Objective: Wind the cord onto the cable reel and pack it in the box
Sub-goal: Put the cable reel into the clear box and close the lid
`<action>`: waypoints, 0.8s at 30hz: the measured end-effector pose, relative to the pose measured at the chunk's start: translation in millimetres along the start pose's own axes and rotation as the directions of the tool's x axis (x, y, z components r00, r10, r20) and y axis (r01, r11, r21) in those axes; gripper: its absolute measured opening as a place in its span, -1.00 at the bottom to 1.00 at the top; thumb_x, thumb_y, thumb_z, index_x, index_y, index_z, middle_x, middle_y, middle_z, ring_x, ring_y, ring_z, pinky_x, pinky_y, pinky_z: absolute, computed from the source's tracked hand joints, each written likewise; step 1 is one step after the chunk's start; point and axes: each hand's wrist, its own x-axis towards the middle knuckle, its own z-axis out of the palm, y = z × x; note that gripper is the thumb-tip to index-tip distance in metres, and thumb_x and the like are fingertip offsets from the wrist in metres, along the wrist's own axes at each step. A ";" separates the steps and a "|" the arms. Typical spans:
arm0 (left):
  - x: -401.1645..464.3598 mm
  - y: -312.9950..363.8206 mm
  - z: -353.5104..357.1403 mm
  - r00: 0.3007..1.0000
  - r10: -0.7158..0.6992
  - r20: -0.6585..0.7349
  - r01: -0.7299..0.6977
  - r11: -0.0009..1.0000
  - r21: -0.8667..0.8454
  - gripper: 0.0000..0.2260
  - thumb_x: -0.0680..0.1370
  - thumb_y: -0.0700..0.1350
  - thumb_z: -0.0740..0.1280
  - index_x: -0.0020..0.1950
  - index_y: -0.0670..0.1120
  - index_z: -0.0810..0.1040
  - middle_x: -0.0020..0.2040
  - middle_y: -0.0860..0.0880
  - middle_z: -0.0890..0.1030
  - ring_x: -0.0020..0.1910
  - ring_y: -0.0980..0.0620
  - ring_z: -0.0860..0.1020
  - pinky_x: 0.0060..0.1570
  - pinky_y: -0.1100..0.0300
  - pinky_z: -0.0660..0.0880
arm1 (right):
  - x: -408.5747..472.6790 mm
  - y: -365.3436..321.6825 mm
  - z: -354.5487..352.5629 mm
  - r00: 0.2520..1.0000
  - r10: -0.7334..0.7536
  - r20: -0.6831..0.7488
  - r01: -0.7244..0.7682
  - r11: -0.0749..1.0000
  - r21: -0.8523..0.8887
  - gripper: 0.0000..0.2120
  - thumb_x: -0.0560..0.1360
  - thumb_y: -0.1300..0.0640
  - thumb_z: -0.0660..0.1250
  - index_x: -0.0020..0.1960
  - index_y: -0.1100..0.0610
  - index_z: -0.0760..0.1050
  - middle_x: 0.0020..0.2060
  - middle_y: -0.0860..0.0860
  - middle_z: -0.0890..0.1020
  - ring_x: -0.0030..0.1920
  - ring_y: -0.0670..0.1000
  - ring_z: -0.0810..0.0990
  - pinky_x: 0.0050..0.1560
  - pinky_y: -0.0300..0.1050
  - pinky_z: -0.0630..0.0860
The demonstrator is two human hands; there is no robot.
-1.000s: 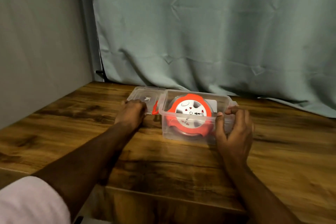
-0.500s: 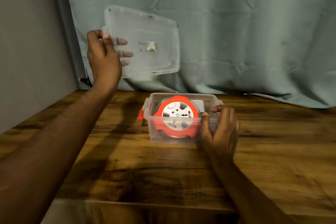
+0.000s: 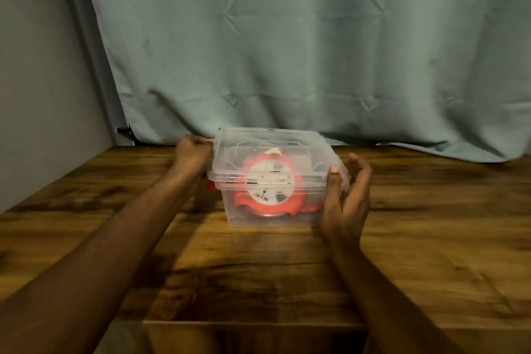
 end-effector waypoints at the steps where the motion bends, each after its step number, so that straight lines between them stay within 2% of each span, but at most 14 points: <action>1: -0.9 -2.0 -1.3 1.000 0.025 0.016 -0.026 0.997 0.066 -0.86 0.61 -0.17 0.31 0.01 -0.22 0.61 -0.14 -0.18 0.67 -0.39 -0.01 0.61 -0.50 0.23 0.50 | -0.4 1.5 1.1 1.000 0.002 0.005 -0.002 1.000 -0.019 -0.55 0.64 -0.08 0.24 0.45 0.11 0.39 0.31 0.01 0.58 0.30 -0.02 0.56 0.24 -0.26 0.50; 3: -1.4 -5.9 -2.4 0.996 0.062 0.060 -0.073 0.975 0.212 -0.79 0.65 -0.05 0.27 -0.05 -0.11 0.62 -0.18 -0.15 0.66 -0.51 0.06 0.56 -0.58 0.25 0.42 | -0.3 4.1 2.6 1.000 0.014 0.003 -0.014 0.999 -0.037 -0.56 0.64 -0.09 0.25 0.44 0.09 0.40 0.29 0.00 0.60 0.28 0.01 0.58 0.24 -0.01 0.58; 4: -0.3 -7.6 -2.5 0.994 0.066 0.087 -0.088 0.958 0.272 -0.75 0.65 0.05 0.26 -0.03 -0.07 0.63 -0.19 -0.14 0.67 -0.49 0.03 0.55 -0.55 0.25 0.39 | -0.2 5.2 2.9 1.000 0.018 0.002 -0.018 0.999 -0.040 -0.57 0.64 -0.09 0.26 0.43 0.09 0.41 0.27 0.00 0.61 0.26 0.01 0.59 0.23 0.07 0.60; 7: 0.6 -5.1 -3.2 0.987 0.036 0.159 -0.096 0.915 0.392 -0.65 0.60 0.17 0.31 0.19 -0.05 0.65 -0.02 -0.12 0.70 -0.23 -0.08 0.62 -0.28 0.17 0.51 | 0.1 7.6 3.1 1.000 0.014 0.006 -0.013 0.999 -0.040 -0.63 0.65 -0.09 0.26 0.37 0.06 0.46 0.22 -0.02 0.63 0.23 0.01 0.61 0.17 0.17 0.62; 8: 0.5 -3.1 -4.4 0.983 0.035 0.178 -0.108 0.901 0.420 -0.65 0.58 0.15 0.36 0.23 -0.05 0.63 0.01 -0.10 0.70 -0.19 -0.07 0.63 -0.28 0.19 0.52 | 0.3 8.0 3.0 1.000 0.011 -0.001 -0.011 0.999 -0.037 -0.66 0.64 -0.09 0.27 0.34 0.05 0.48 0.21 -0.02 0.63 0.23 0.01 0.61 0.16 0.18 0.62; 10: -1.3 0.6 -6.5 0.974 0.027 0.225 -0.125 0.893 0.433 -0.66 0.54 0.08 0.44 0.24 -0.05 0.63 -0.04 -0.05 0.68 -0.25 0.00 0.62 -0.43 0.24 0.49 | 0.5 7.2 2.5 1.000 0.012 -0.026 -0.013 1.000 -0.023 -0.71 0.64 -0.09 0.28 0.29 0.01 0.48 0.17 -0.03 0.63 0.21 0.00 0.62 0.15 0.19 0.62; 11: -2.5 2.1 -6.9 0.969 0.020 0.246 -0.127 0.897 0.425 -0.67 0.53 0.05 0.45 0.24 -0.06 0.63 -0.05 -0.04 0.67 -0.24 0.02 0.63 -0.42 0.21 0.52 | 0.5 6.5 2.3 0.999 0.011 -0.040 -0.012 1.000 -0.011 -0.73 0.63 -0.08 0.29 0.27 0.00 0.48 0.16 -0.02 0.64 0.20 0.00 0.62 0.15 0.19 0.62; 14: -6.3 2.2 -4.5 0.959 0.022 0.284 -0.137 0.910 0.392 -0.66 0.55 -0.01 0.44 0.29 -0.09 0.61 -0.04 -0.01 0.66 -0.16 0.04 0.65 -0.19 0.11 0.61 | 0.6 5.7 0.9 0.998 0.010 -0.056 -0.009 1.000 0.012 -0.79 0.62 -0.02 0.29 0.22 0.02 0.46 0.19 0.05 0.64 0.22 0.03 0.63 0.20 0.14 0.61; 17: -11.7 1.9 0.9 0.953 0.036 0.300 -0.149 0.919 0.364 -0.66 0.61 -0.06 0.37 0.36 -0.12 0.55 0.11 -0.07 0.63 -0.14 0.04 0.60 -0.07 0.10 0.59 | 1.0 3.6 -0.8 0.999 0.027 -0.039 -0.025 0.999 0.040 -0.80 0.60 0.04 0.29 0.20 0.07 0.47 0.28 0.11 0.62 0.31 0.00 0.59 0.26 -0.13 0.57; 20: -15.9 3.3 2.7 0.940 0.060 0.336 -0.199 0.896 0.396 -0.67 0.64 -0.09 0.30 0.41 -0.11 0.51 0.24 -0.12 0.61 0.03 -0.07 0.59 0.05 0.08 0.56 | 2.0 0.0 -1.6 0.999 0.034 -0.042 -0.031 0.997 0.070 -0.86 0.59 0.08 0.30 0.14 0.06 0.48 0.26 0.11 0.63 0.32 0.00 0.59 0.21 -0.30 0.55; 22: -15.9 6.9 3.7 0.922 0.096 0.375 -0.279 0.838 0.469 -0.65 0.65 -0.11 0.26 0.45 -0.09 0.48 0.38 -0.13 0.56 0.22 -0.11 0.56 0.12 0.17 0.46 | 3.4 1.5 -0.9 0.997 0.042 -0.068 -0.036 0.995 0.093 -0.90 0.58 0.11 0.30 0.09 0.05 0.49 0.19 0.08 0.65 0.29 0.04 0.61 0.22 -0.19 0.58; 24: -12.2 8.9 6.6 0.906 0.107 0.409 -0.332 0.779 0.531 -0.56 0.66 -0.11 0.21 0.55 -0.09 0.34 0.54 -0.12 0.39 0.46 -0.09 0.40 0.24 0.22 0.34 | 5.3 5.8 0.0 0.995 0.037 -0.095 -0.030 0.997 0.071 -0.92 0.58 0.11 0.26 0.05 0.03 0.50 0.10 0.07 0.66 0.21 0.08 0.64 0.19 0.05 0.61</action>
